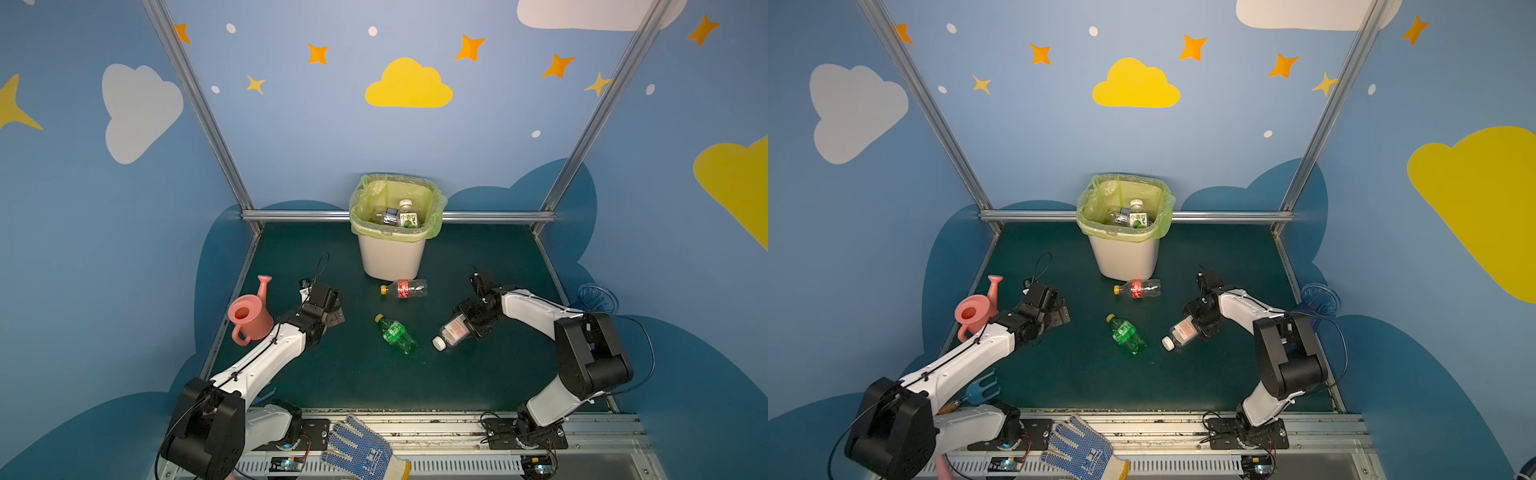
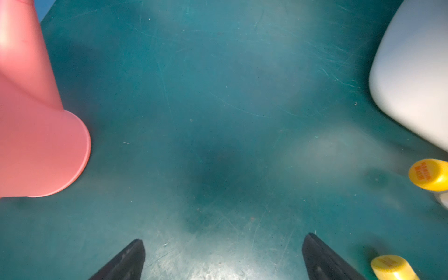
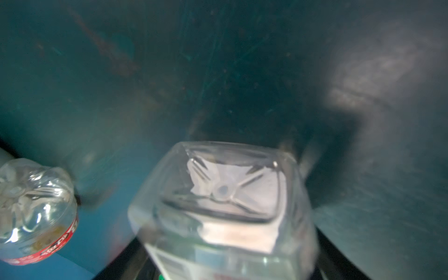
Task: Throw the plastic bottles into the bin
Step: 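Close the right gripper on the pink-label square bottle and lift, then carry the pink-label bottle with the right gripper and release it over the bin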
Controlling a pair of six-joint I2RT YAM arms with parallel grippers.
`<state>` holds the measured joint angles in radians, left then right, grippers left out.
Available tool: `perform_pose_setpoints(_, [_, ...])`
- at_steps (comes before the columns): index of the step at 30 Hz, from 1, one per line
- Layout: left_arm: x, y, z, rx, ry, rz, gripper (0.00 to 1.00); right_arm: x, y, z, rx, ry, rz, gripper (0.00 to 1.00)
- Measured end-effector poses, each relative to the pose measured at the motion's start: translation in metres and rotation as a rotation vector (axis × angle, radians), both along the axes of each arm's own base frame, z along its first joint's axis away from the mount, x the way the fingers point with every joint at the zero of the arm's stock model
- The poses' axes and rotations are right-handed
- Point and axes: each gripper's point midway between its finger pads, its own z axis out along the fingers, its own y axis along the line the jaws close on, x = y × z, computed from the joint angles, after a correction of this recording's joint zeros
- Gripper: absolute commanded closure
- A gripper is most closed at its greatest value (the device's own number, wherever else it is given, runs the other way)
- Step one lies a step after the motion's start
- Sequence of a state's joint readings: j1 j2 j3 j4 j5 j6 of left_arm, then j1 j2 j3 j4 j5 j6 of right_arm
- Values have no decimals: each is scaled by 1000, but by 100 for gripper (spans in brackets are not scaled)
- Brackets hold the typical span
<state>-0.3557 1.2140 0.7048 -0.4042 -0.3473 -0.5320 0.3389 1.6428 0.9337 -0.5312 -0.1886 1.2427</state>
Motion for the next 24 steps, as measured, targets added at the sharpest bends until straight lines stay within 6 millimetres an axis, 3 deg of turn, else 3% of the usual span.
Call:
perform_pose_setpoints(6, [-1,2,2,6,-6,6,0,9,4,8,15,-38,50,44])
perform_pose_setpoints(9, [-1,3,3,9,-8,12,0,14,5,15,15,-70,75,46])
perform_pose_setpoints(11, [-1,4,4,13,-11,19,0,20,3,27,17,-109,95,46])
perform_pose_setpoints(14, [-1,6,5,14,-17,33,0,44,-1,62,22,-226,136,46])
perform_pose_setpoints(18, [-1,7,6,3,-29,47,0,92,-12,151,14,-500,187,46])
perform_pose_setpoints(21, [-1,9,1,-12,-30,68,0,118,-29,248,-27,-776,217,46])
perform_pose_setpoints(24, [-3,15,-7,-25,-12,98,0,119,-52,357,-114,-1068,219,44])
